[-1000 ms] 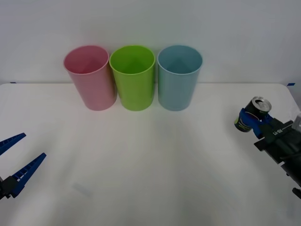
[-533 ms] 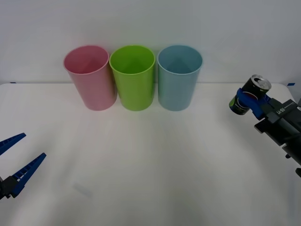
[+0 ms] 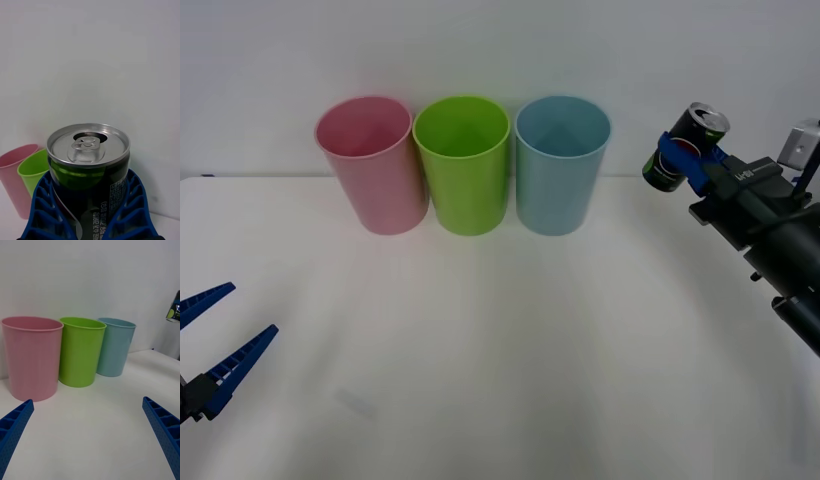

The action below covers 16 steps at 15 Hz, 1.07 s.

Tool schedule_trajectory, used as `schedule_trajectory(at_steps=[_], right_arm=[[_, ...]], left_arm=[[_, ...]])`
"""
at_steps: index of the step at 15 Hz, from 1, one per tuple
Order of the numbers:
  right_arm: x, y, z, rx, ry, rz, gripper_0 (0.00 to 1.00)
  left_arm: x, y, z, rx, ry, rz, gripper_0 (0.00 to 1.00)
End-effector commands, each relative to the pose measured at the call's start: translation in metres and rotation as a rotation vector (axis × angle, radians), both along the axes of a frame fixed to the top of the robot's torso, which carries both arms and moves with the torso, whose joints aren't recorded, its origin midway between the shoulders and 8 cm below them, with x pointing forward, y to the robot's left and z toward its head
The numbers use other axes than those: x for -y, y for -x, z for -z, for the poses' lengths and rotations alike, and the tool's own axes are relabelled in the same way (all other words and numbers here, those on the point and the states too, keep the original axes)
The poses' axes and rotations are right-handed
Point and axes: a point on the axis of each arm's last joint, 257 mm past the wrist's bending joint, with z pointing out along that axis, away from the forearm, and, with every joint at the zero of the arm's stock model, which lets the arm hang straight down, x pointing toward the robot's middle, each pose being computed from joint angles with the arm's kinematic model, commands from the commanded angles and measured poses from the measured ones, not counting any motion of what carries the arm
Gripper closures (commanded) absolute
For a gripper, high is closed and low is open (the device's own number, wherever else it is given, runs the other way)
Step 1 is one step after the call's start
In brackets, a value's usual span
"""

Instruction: Grasp the object on the table and drop it into the matching bin: aluminum can to the light blue bin, PET bottle to the pink bin.

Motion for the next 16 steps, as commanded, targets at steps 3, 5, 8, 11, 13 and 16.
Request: schedule_trajectory(at_steps=[3,5,8,11,13,16], right_arm=[[-0.018,-0.043,-0.017,0.011,-0.004,-0.018,1.00],[-0.026,-0.058,-0.021,0.010,-0.002,-0.025,1.00],[-0.039,-0.081,-0.025,0.008,0.015,-0.023,1.00],[-0.054,-0.104,-0.029,0.003,0.019,-0.022,1.00],[-0.069,-0.117,-0.029,-0.006,0.023,-0.027,1.00],[-0.088,-0.131,-0.028,-0.011,0.047,-0.019,1.00]], left_arm=[[0.000,0.000,0.000,0.000,0.000,0.000,0.00],[0.000,0.000,0.000,0.000,0.000,0.000,0.00],[0.000,0.000,0.000,0.000,0.000,0.000,0.00],[0.000,0.000,0.000,0.000,0.000,0.000,0.00],[0.000,0.000,0.000,0.000,0.000,0.000,0.00],[0.000,0.000,0.000,0.000,0.000,0.000,0.00]])
